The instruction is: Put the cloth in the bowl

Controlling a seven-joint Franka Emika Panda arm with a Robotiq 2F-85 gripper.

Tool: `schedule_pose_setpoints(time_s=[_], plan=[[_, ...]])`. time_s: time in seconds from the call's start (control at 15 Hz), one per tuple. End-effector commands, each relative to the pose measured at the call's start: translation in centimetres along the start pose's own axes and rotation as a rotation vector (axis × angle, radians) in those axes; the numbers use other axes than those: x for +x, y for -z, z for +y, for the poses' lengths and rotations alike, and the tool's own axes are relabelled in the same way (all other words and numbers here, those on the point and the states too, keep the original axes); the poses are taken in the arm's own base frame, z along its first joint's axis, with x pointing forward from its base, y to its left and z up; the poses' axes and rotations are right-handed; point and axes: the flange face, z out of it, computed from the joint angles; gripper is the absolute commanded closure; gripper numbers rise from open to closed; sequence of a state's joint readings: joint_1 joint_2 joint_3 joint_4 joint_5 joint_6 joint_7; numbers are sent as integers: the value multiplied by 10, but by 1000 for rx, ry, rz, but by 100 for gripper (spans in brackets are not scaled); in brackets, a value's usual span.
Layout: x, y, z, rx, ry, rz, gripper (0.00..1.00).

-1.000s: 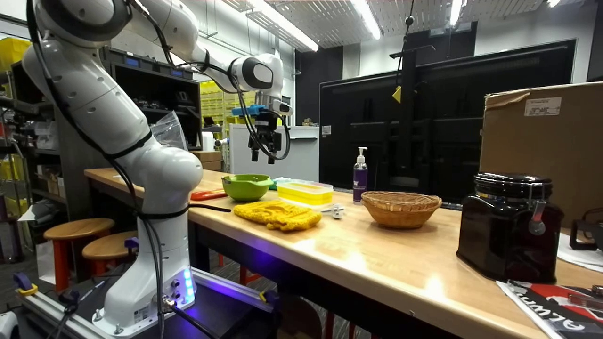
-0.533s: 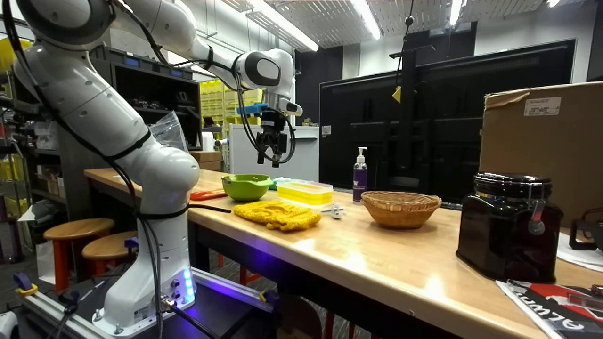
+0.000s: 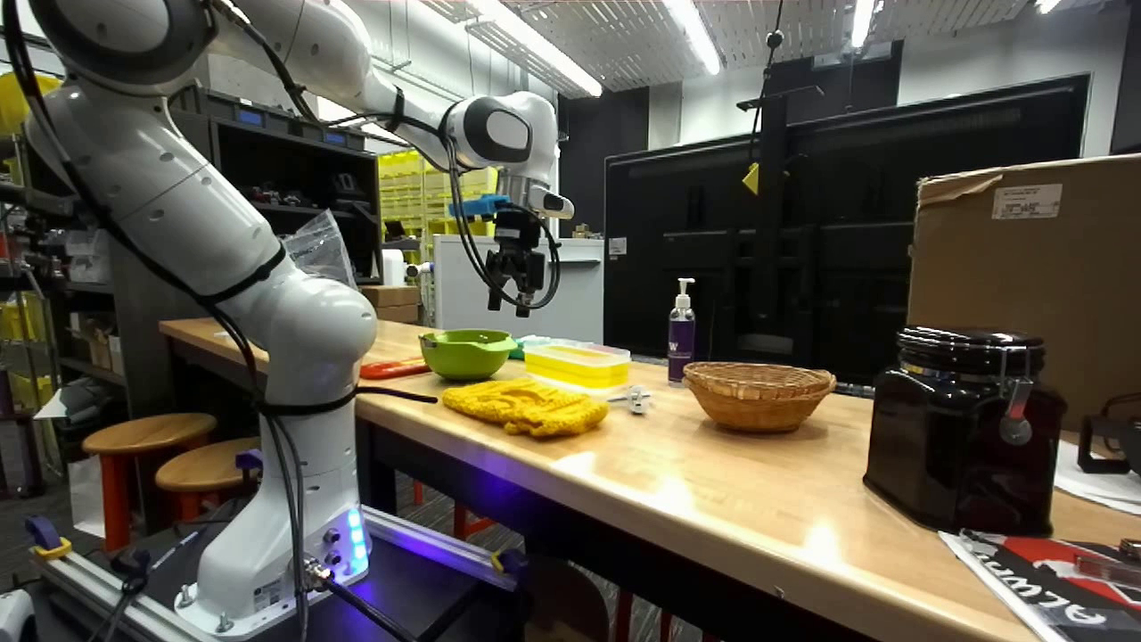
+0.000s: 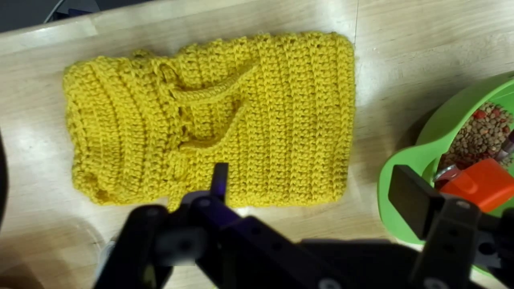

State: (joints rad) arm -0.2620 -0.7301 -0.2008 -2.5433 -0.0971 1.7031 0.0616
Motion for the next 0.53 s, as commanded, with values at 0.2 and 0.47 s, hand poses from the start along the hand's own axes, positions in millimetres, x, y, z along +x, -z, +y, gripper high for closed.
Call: schedule_pose_setpoints(time_s=[0.2,0.47], plan=[[9,-23,0,1,10,-45,0],[14,-58,2,-3,14,-110,0]])
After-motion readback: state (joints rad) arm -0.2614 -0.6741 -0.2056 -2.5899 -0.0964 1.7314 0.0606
